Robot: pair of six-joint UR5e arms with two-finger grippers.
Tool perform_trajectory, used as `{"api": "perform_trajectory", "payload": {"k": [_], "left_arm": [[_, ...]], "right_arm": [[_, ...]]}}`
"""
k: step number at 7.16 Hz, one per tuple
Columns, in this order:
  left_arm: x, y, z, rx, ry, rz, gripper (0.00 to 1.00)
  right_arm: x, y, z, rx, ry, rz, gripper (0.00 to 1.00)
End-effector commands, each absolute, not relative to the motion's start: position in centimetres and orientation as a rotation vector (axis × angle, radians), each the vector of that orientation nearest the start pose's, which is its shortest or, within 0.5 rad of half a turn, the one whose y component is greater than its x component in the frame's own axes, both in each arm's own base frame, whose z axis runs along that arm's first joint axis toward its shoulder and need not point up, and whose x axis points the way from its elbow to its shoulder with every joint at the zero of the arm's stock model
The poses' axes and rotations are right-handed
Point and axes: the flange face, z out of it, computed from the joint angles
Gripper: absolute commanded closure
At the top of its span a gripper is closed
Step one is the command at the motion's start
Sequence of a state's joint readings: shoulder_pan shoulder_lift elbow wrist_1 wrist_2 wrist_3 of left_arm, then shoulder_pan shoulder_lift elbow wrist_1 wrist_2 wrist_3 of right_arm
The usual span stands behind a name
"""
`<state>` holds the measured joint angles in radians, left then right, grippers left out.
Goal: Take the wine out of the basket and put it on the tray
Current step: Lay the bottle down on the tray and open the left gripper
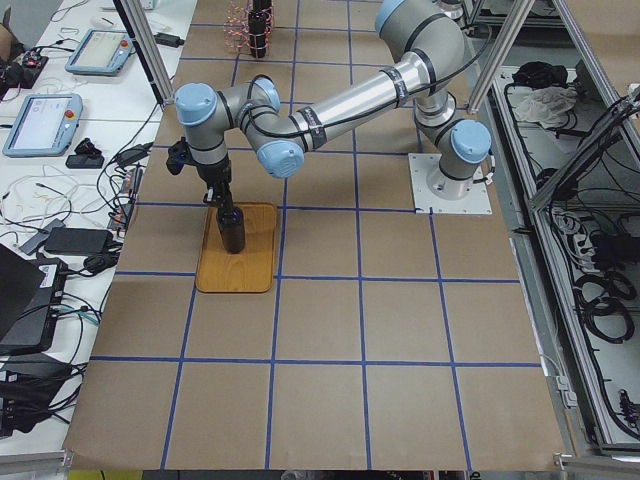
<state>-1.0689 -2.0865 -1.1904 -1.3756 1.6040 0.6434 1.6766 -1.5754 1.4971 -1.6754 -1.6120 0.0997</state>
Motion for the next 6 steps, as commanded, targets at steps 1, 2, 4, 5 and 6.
{"api": "perform_trajectory", "payload": {"k": [1, 2, 4, 5, 6], "left_arm": [[22.5, -67.9, 38.7, 0.251, 3.07, -0.063, 0.19], [22.1, -67.2, 40.4, 0.236, 3.061, -0.08, 0.02], [19.7, -64.7, 45.1, 0.208, 3.069, -0.063, 0.0], [18.0, -62.5, 48.6, 0.04, 3.083, -0.07, 0.0], [14.3, -61.3, 50.9, -0.025, 3.082, -0.089, 0.0]], "right_arm": [[18.2, -48.9, 53.9, -0.004, 3.148, -0.295, 0.0], [18.1, -48.9, 53.9, -0.003, 3.156, -0.297, 0.0], [18.2, -48.9, 54.0, -0.003, 3.152, -0.301, 0.0], [18.2, -48.9, 54.0, -0.004, 3.145, -0.307, 0.0], [18.2, -48.9, 54.1, 0.001, 3.144, -0.309, 0.0]]}}
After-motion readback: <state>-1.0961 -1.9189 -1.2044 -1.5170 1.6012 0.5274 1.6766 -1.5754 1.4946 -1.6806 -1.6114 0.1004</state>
